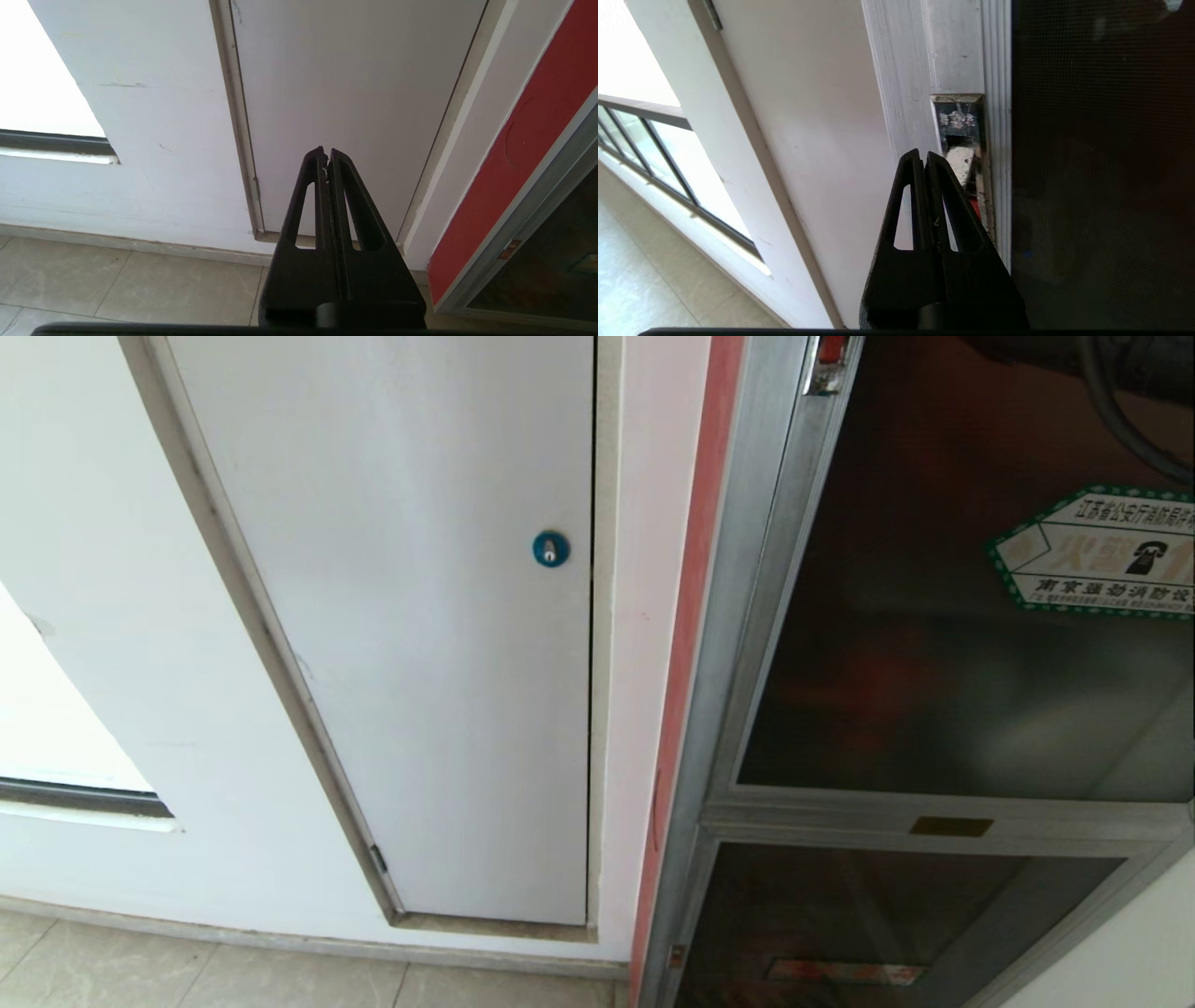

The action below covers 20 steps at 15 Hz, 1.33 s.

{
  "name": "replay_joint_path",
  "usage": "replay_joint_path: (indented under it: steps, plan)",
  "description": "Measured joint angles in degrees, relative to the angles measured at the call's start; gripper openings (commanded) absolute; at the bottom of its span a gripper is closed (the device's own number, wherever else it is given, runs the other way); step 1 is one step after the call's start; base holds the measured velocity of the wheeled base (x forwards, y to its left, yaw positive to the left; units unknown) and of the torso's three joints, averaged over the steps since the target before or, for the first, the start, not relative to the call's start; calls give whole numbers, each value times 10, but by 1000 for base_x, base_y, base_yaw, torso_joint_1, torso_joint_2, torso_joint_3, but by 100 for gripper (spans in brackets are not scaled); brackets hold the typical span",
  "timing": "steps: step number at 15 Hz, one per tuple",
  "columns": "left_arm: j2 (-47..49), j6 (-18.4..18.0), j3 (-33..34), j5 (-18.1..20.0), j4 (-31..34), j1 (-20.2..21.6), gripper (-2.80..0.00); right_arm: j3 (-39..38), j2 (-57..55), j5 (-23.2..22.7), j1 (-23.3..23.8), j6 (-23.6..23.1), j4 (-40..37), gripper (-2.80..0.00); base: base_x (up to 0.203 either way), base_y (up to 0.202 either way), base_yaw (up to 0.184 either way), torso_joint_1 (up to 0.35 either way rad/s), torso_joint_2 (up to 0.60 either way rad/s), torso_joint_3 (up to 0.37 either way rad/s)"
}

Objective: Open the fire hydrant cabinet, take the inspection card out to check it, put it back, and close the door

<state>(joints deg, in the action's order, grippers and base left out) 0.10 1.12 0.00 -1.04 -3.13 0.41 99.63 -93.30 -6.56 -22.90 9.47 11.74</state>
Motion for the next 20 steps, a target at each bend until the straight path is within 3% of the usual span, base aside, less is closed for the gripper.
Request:
replay_joint_path:
  steps: [20]
  plan:
    - [0,0,0,0,0,0,-280,-3,-29,-2,30,2,2,-280,0,0,0,0,0,0]
